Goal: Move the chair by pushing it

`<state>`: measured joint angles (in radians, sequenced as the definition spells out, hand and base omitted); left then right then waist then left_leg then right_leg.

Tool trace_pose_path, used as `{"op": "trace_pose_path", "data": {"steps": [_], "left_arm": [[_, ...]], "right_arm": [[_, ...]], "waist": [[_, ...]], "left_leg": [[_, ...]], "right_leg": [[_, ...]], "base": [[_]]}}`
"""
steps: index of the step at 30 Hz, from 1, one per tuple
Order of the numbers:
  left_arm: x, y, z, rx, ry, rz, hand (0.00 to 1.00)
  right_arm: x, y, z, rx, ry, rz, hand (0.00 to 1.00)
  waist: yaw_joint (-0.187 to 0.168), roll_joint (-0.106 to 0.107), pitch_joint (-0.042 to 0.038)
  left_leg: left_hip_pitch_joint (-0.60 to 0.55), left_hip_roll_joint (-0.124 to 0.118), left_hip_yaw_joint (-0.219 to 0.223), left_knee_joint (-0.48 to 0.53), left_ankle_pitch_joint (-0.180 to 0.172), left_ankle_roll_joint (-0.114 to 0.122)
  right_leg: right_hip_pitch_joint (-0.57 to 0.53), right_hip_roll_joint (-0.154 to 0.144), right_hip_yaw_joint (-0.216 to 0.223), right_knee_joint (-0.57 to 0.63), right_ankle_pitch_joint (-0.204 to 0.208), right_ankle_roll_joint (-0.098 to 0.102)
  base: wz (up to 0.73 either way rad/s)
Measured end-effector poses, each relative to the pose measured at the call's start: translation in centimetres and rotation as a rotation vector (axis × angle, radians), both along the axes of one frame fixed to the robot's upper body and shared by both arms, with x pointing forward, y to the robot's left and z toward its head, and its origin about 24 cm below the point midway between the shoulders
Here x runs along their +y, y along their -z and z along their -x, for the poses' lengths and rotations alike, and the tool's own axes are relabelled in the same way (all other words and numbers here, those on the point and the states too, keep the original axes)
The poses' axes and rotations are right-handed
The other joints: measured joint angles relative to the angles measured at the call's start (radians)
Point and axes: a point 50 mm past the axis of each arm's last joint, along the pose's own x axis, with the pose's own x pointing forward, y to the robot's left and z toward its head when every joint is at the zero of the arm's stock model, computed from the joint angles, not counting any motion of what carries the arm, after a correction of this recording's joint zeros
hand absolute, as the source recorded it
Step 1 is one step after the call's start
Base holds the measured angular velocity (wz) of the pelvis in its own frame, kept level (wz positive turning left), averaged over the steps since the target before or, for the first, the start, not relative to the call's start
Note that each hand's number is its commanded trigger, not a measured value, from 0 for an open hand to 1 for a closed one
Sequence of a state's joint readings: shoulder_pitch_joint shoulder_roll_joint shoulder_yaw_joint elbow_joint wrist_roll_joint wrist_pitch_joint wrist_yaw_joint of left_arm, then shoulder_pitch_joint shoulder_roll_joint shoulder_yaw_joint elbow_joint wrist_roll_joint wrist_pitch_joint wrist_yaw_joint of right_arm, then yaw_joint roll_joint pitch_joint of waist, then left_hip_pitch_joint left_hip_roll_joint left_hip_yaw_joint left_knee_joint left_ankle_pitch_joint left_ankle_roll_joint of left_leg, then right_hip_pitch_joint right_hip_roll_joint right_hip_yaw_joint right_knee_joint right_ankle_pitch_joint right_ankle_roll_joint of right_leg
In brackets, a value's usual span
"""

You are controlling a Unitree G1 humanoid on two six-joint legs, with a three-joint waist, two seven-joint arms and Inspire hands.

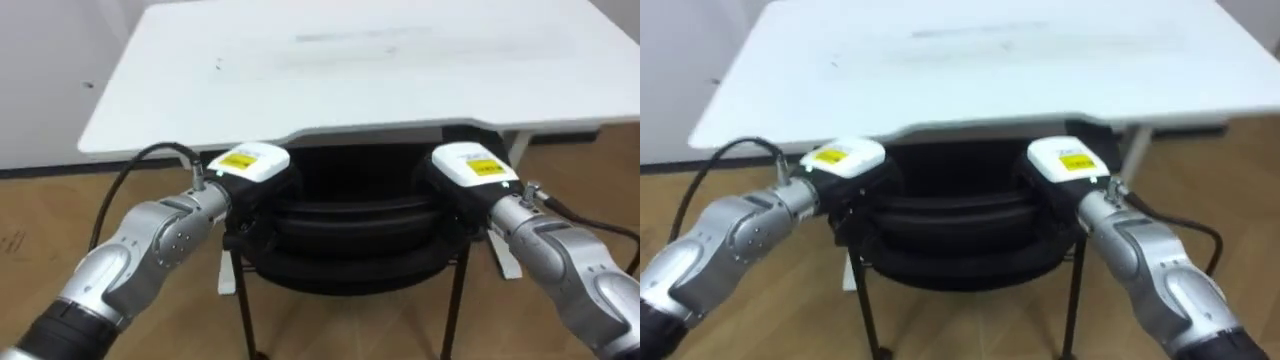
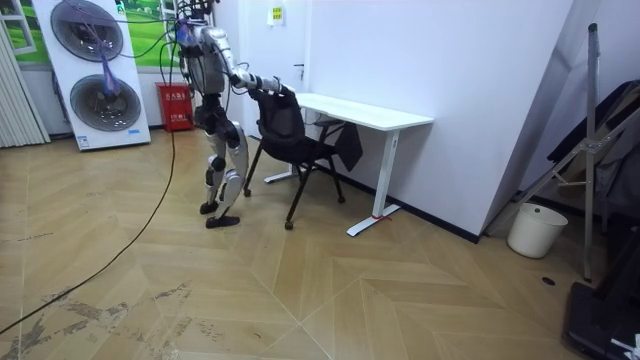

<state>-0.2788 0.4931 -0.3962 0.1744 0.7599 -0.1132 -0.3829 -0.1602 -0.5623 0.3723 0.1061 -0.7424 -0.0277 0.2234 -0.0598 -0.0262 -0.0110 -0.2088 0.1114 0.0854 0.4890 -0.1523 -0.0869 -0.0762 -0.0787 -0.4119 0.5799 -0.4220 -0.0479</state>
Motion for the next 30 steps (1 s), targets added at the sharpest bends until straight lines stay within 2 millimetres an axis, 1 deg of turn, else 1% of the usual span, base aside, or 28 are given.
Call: {"op": "trace_pose_path", "data": {"steps": [1, 2, 3, 4, 5, 6, 7, 8, 9, 10, 11, 12, 13, 14, 15, 16, 17, 18, 19, 21, 22, 23, 26, 30], "left_arm": [[0.2, 0.3, 0.2, 0.008, -0.005, -0.014, 1.00], [0.2, 0.2, 0.2, 0.016, -0.001, -0.024, 1.00], [0.3, 0.0, 0.3, 0.026, 0.006, -0.032, 1.00], [0.5, 0.0, 0.7, 0.026, 0.002, -0.026, 1.00], [0.7, -0.1, 1.0, 0.022, 0.001, -0.018, 1.00], [0.7, -0.2, 1.1, 0.021, 0.007, -0.022, 1.00], [0.8, -0.3, 1.1, 0.022, 0.011, -0.024, 1.00], [0.8, -0.3, 1.1, 0.022, 0.011, -0.025, 1.00], [0.8, -0.2, 1.1, 0.025, 0.010, -0.027, 1.00], [0.9, -0.2, 1.1, 0.029, 0.010, -0.029, 1.00], [0.9, -0.2, 1.1, 0.030, 0.010, -0.032, 1.00], [1.0, -0.2, 1.1, 0.030, 0.009, -0.033, 1.00], [1.1, -0.3, 1.1, 0.029, 0.009, -0.037, 1.00], [1.1, -0.3, 1.1, 0.026, 0.009, -0.037, 1.00], [1.2, -0.4, 1.1, 0.019, 0.010, -0.035, 1.00], [1.3, -0.6, 1.0, 0.013, 0.013, -0.035, 1.00], [1.4, -0.6, 1.0, 0.011, 0.012, -0.035, 1.00], [1.4, -0.8, 1.0, 0.006, 0.012, -0.033, 1.00], [1.4, -0.9, 0.9, -0.001, 0.010, -0.034, 1.00], [1.4, -1.1, 0.9, -0.008, 0.011, -0.037, 1.00], [1.5, -1.2, 0.8, -0.013, 0.012, -0.041, 1.00], [1.4, -1.2, 0.8, -0.019, 0.014, -0.049, 1.00], [1.5, -1.3, 0.8, -0.022, 0.005, -0.054, 1.00], [1.5, -1.3, 0.8, -0.023, 0.001, -0.055, 1.00]], "right_arm": [[0.3, 0.4, 0.3, 0.007, -0.003, -0.005, 1.00], [0.3, 0.5, 0.4, 0.009, -0.004, -0.005, 1.00], [0.4, 0.6, 0.5, 0.015, -0.006, -0.011, 1.00], [0.4, 0.8, 0.8, 0.020, -0.006, -0.017, 1.00], [0.4, 0.9, 0.9, 0.025, -0.006, -0.022, 1.00], [0.4, 0.9, 1.0, 0.026, -0.008, -0.022, 1.00], [0.4, 0.8, 1.0, 0.026, -0.010, -0.024, 1.00], [0.5, 0.8, 1.0, 0.026, -0.010, -0.026, 1.00], [0.5, 0.9, 1.0, 0.029, -0.010, -0.027, 1.00], [0.5, 1.0, 1.0, 0.031, -0.010, -0.027, 1.00], [0.6, 0.9, 1.1, 0.030, -0.016, -0.029, 1.00], [0.6, 0.9, 1.1, 0.030, -0.018, -0.031, 1.00], [0.7, 0.9, 1.1, 0.028, -0.025, -0.036, 1.00], [0.7, 0.9, 1.1, 0.028, -0.026, -0.039, 1.00], [0.7, 0.8, 1.1, 0.026, -0.032, -0.043, 1.00], [0.7, 0.8, 1.1, 0.019, -0.033, -0.046, 1.00], [0.8, 0.8, 1.1, 0.015, -0.032, -0.047, 1.00], [0.8, 0.7, 1.0, 0.004, -0.031, -0.050, 1.00], [0.9, 0.5, 0.9, -0.004, -0.034, -0.049, 1.00], [0.9, 0.5, 0.9, -0.009, -0.032, -0.051, 1.00], [0.9, 0.5, 0.9, -0.016, -0.032, -0.052, 1.00], [1.0, 0.5, 0.8, -0.023, -0.032, -0.053, 1.00], [1.2, 0.6, 0.8, -0.029, -0.030, -0.057, 1.00], [1.2, 0.6, 0.8, -0.032, -0.031, -0.059, 1.00]], "waist": [[0.028, 0.003, -0.0038], [0.041, 0.001, -0.0035], [0.050, 0.004, -0.0044], [0.063, -0.006, 0.0006], [0.072, -0.010, 0.0007], [0.073, -0.010, 0.0010], [0.073, -0.010, 0.0014], [0.073, -0.009, 0.0020], [0.073, -0.012, 0.0046], [0.074, -0.013, 0.0068], [0.073, -0.011, 0.0083], [0.072, -0.010, 0.0095], [0.067, -0.010, 0.0112], [0.067, -0.010, 0.0117], [0.069, -0.012, 0.0219], [0.071, -0.009, 0.0313], [0.072, -0.005, 0.0322], [0.072, 0.003, 0.0312], [0.074, 0.009, 0.0315], [0.086, 0.013, 0.0305], [0.090, 0.017, 0.0318], [0.090, 0.019, 0.0329], [0.090, 0.024, 0.0319], [0.089, 0.028, 0.0313]], "left_leg": [[-0.004, -0.019, -0.006, -0.033, 0.001, 0.001], [-0.007, -0.027, -0.007, -0.055, 0.004, 0.004], [-0.007, -0.048, -0.003, -0.098, 0.009, 0.008], [-0.003, -0.076, -0.008, -0.138, 0.035, 0.026], [0.002, -0.087, -0.006, -0.155, 0.064, 0.047], [0.002, -0.090, -0.005, -0.158, 0.074, 0.052], [0.004, -0.095, -0.003, -0.166, 0.096, 0.058], [0.008, -0.104, 0.000, -0.170, 0.106, 0.065], [0.021, -0.116, 0.002, -0.182, 0.120, 0.074], [0.034, -0.127, 0.002, -0.193, 0.125, 0.082], [0.041, -0.135, 0.001, -0.191, 0.123, 0.086], [0.044, -0.143, 0.000, -0.190, 0.119, 0.092], [0.047, -0.144, 0.004, -0.185, 0.111, 0.102], [0.051, -0.146, 0.012, -0.187, 0.108, 0.107], [0.066, -0.149, 0.026, -0.191, 0.103, 0.115], [0.074, -0.148, 0.039, -0.190, 0.094, 0.123], [0.073, -0.145, 0.046, -0.187, 0.088, 0.127], [0.065, -0.140, 0.049, -0.184, 0.080, 0.132], [0.058, -0.138, 0.051, -0.185, 0.075, 0.137], [0.058, -0.132, 0.063, -0.189, 0.073, 0.140], [0.058, -0.126, 0.070, -0.189, 0.072, 0.142], [0.059, -0.124, 0.073, -0.194, 0.073, 0.143], [0.061, -0.122, 0.077, -0.203, 0.075, 0.146], [0.059, -0.120, 0.077, -0.206, 0.075, 0.147]], "right_leg": [[0.009, -0.001, 0.000, -0.025, 0.008, -0.011], [0.012, 0.000, 0.001, -0.040, 0.016, -0.019], [0.021, 0.003, 0.000, -0.064, 0.030, -0.016], [0.026, 0.002, 0.006, -0.070, 0.033, -0.012], [0.028, 0.004, 0.008, -0.077, 0.037, -0.005], [0.029, 0.004, 0.008, -0.079, 0.038, -0.002], [0.028, 0.002, 0.010, -0.080, 0.039, -0.001], [0.028, 0.001, 0.014, -0.079, 0.039, 0.000], [0.032, -0.005, 0.031, -0.077, 0.036, 0.004], [0.035, -0.015, 0.042, -0.075, 0.033, 0.010], [0.037, -0.027, 0.046, -0.071, 0.030, 0.025], [0.038, -0.029, 0.052, -0.071, 0.029, 0.031], [0.042, -0.036, 0.054, -0.071, 0.029, 0.035], [0.044, -0.040, 0.055, -0.071, 0.030, 0.037], [0.051, -0.045, 0.067, -0.075, 0.032, 0.043], [0.053, -0.043, 0.079, -0.085, 0.037, 0.051], [0.052, -0.041, 0.083, -0.090, 0.040, 0.055], [0.048, -0.037, 0.087, -0.103, 0.050, 0.062], [0.044, -0.026, 0.103, -0.121, 0.068, 0.052], [0.045, -0.016, 0.116, -0.153, 0.094, 0.037], [0.050, -0.007, 0.124, -0.178, 0.112, 0.028], [0.054, -0.004, 0.125, -0.192, 0.129, 0.014], [0.060, 0.005, 0.133, -0.220, 0.147, 0.015], [0.065, 0.010, 0.134, -0.241, 0.157, 0.015]], "base": [[-0.16], [-0.26], [-0.09], [-0.06], [-0.07], [-0.07], [0.00], [-0.05], [-0.08], [-0.12], [-0.11], [-0.08], [-0.03], [-0.08], [-0.18], [-0.24], [-0.28], [-0.26], [-0.27], [-0.27], [-0.25], [-0.15], [-0.06], [0.00]]}}
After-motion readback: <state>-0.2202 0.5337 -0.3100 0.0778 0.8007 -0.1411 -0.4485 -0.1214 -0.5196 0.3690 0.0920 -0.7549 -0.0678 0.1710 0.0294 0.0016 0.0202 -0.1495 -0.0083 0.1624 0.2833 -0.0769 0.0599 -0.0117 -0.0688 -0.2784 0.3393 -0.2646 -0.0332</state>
